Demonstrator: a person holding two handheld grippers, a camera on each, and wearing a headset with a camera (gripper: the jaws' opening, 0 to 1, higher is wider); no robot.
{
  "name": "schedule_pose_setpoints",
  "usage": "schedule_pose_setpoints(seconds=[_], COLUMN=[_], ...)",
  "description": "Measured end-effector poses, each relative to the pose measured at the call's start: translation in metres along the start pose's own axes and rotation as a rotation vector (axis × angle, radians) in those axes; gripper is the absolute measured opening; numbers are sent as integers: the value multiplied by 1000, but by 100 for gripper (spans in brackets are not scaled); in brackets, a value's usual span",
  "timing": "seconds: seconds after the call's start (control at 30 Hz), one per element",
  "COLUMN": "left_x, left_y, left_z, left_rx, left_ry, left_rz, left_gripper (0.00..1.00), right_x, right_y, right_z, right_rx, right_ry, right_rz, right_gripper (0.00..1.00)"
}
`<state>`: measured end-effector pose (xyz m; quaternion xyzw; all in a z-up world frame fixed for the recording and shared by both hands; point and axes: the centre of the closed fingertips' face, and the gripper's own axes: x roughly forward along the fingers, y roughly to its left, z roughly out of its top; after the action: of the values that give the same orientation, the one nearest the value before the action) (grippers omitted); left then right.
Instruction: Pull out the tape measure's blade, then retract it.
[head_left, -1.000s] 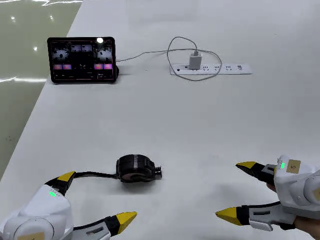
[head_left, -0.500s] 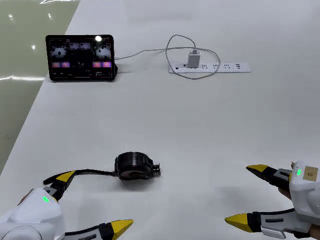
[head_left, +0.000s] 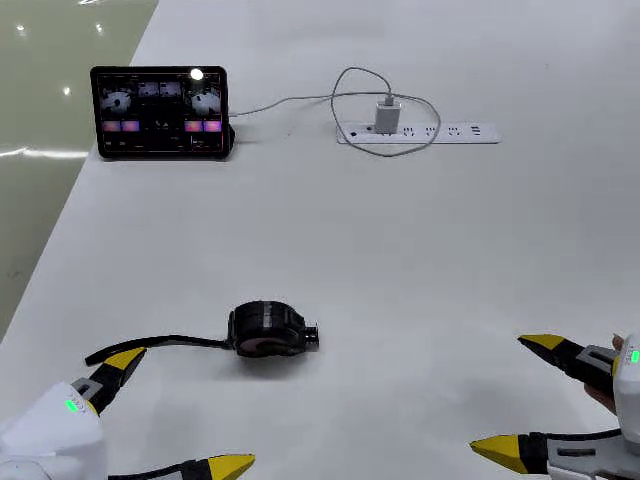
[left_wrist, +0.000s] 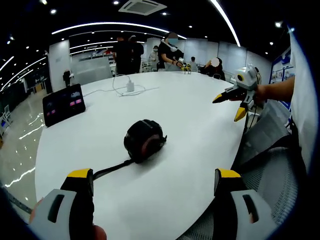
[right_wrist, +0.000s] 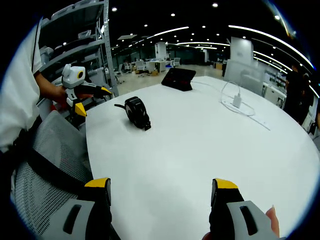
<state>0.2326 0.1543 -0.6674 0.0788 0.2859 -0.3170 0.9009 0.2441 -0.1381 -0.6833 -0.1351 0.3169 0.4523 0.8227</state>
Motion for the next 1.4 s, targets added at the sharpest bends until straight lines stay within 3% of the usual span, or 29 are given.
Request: schedule_pose_setpoints(seconds=[0.3, 0.97, 1.4], left_x=[-8, -10, -12], left_y=[-1, 4, 7], left_z=[-8, -5, -5], left_rx=[28, 34, 37], left_ry=[27, 15, 7], left_rz=[-25, -26, -18], left_gripper=[99, 99, 99], right_x=[-8, -12, -12], right_y=[0, -1, -1], right_z=[-10, -9, -9], right_rx=[10, 40, 32], right_ry=[4, -4, 4], right_rz=[-14, -12, -2], right_gripper=[83, 99, 99])
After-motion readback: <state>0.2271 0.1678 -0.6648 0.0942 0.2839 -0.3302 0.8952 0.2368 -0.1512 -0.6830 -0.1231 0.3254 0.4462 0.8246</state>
